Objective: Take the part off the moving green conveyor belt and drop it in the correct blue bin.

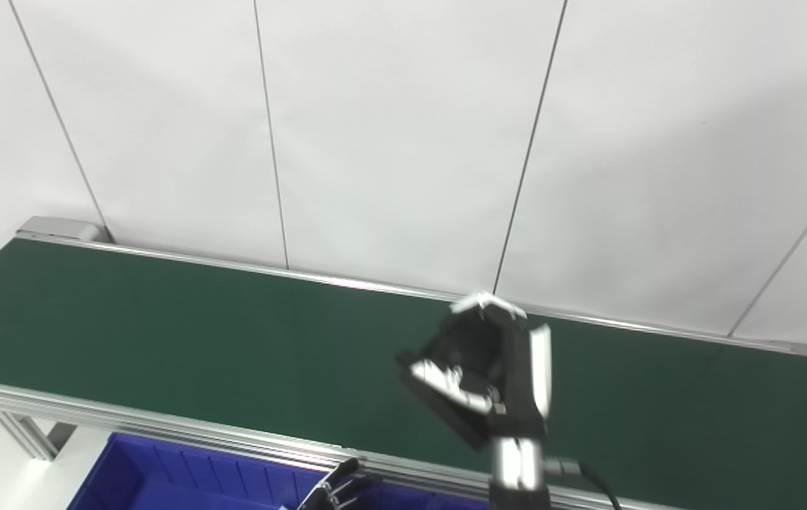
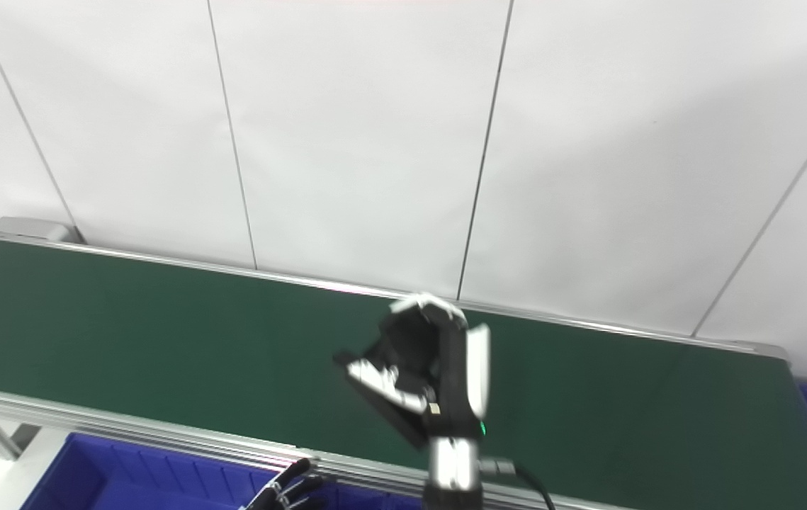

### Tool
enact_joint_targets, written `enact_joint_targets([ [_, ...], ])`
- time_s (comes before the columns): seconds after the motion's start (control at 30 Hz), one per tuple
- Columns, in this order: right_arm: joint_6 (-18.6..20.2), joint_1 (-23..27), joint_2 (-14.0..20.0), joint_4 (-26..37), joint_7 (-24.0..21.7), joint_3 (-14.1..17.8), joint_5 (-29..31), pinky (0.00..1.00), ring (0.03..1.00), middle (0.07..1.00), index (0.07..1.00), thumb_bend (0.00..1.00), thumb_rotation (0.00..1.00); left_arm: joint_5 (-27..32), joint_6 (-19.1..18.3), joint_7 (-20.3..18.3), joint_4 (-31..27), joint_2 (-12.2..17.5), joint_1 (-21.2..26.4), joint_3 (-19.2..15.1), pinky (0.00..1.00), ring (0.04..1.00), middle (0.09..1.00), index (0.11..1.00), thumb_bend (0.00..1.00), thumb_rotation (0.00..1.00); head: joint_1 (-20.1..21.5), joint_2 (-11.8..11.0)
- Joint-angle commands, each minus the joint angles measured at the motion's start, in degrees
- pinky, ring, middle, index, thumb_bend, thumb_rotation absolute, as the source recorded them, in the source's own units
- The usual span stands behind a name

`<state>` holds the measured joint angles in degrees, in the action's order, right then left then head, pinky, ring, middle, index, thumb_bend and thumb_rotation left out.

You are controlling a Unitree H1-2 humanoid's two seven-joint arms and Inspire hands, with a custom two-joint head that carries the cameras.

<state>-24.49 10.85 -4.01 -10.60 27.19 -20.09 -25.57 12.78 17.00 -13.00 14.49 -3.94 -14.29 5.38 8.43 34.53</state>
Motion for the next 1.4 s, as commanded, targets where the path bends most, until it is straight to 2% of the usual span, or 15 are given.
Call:
enact_joint_targets([
  [0.0,0.12,-1.70,0.41,3.31,-1.44,1.18,-0.89,0.05,0.085,0.114,0.103,0.55,0.00,0.29,0.03,-1.08,-3.21,0.27,-0.11,0.48,0.79,0.759,0.816,0.890,0.30,0.00,0.37,0.48],
  [0.2,2.14,-9.94,1.40,7.77,-4.84,4.63,0.67,0.05,0.088,0.117,0.106,0.56,0.00,1.34,-2.54,-1.42,-7.15,1.45,-1.38,0.16,0.79,0.751,0.808,0.880,0.35,0.00,2.12,2.84],
  [0.37,3.00,-16.72,1.69,10.32,-5.77,7.45,1.38,0.05,0.084,0.113,0.101,0.55,0.00,2.59,-5.79,-1.82,-10.88,2.92,-2.30,-0.27,0.79,0.745,0.807,0.877,0.38,0.00,4.56,5.43],
  [0.57,3.70,-22.16,0.54,9.96,-6.10,9.38,2.33,0.05,0.085,0.117,0.106,0.55,0.00,3.94,-9.45,-1.92,-13.99,4.48,-2.44,-0.59,0.76,0.738,0.796,0.862,0.46,0.00,7.39,8.36],
  [0.77,4.36,-25.54,-0.65,8.61,-4.68,11.66,1.16,0.04,0.076,0.110,0.102,0.58,0.00,4.73,-12.39,-1.53,-16.77,5.64,-2.94,-1.26,0.74,0.717,0.776,0.840,0.53,0.00,9.38,10.41],
  [0.87,4.67,-26.55,-1.30,7.55,-4.46,13.47,2.43,0.04,0.074,0.108,0.103,0.58,0.00,5.09,-13.20,-1.41,-17.56,6.04,-2.92,-1.86,0.73,0.713,0.773,0.836,0.53,0.00,10.20,11.56],
  [1.03,4.95,-26.45,-2.16,5.76,-4.93,15.99,5.17,0.06,0.076,0.099,0.097,0.54,0.00,6.12,-14.27,-1.51,-18.18,6.29,-2.68,-2.89,0.73,0.713,0.778,0.831,0.51,0.00,10.69,12.01],
  [1.17,5.27,-25.36,-2.55,3.81,-5.13,17.64,7.10,0.06,0.083,0.102,0.105,0.54,0.00,6.46,-14.70,-1.63,-18.22,6.33,-2.46,-3.33,0.72,0.712,0.776,0.829,0.51,0.00,10.57,12.37],
  [1.23,6.55,-25.06,-2.23,4.16,-6.80,17.35,7.63,0.07,0.095,0.117,0.119,0.56,0.00,6.54,-14.79,-1.79,-18.20,6.32,-2.42,-3.40,0.72,0.711,0.774,0.827,0.50,0.00,10.32,12.55],
  [1.27,7.18,-24.97,-1.88,4.46,-7.77,16.97,7.57,0.10,0.134,0.174,0.185,0.61,0.00,6.52,-14.78,-1.87,-18.18,6.33,-2.41,-3.39,0.72,0.710,0.775,0.830,0.50,0.00,10.32,12.55],
  [1.33,8.72,-24.93,-1.19,5.01,-9.00,16.12,6.24,0.13,0.174,0.229,0.247,0.66,0.00,6.29,-14.74,-1.90,-18.17,6.35,-2.39,-3.31,0.72,0.707,0.776,0.831,0.50,0.00,10.25,12.62],
  [1.37,8.80,-25.02,-0.83,5.08,-9.99,15.46,6.26,0.19,0.239,0.372,0.320,0.60,0.00,6.17,-14.68,-1.92,-18.17,6.37,-2.39,-3.24,0.71,0.706,0.776,0.830,0.51,0.00,10.27,12.74],
])
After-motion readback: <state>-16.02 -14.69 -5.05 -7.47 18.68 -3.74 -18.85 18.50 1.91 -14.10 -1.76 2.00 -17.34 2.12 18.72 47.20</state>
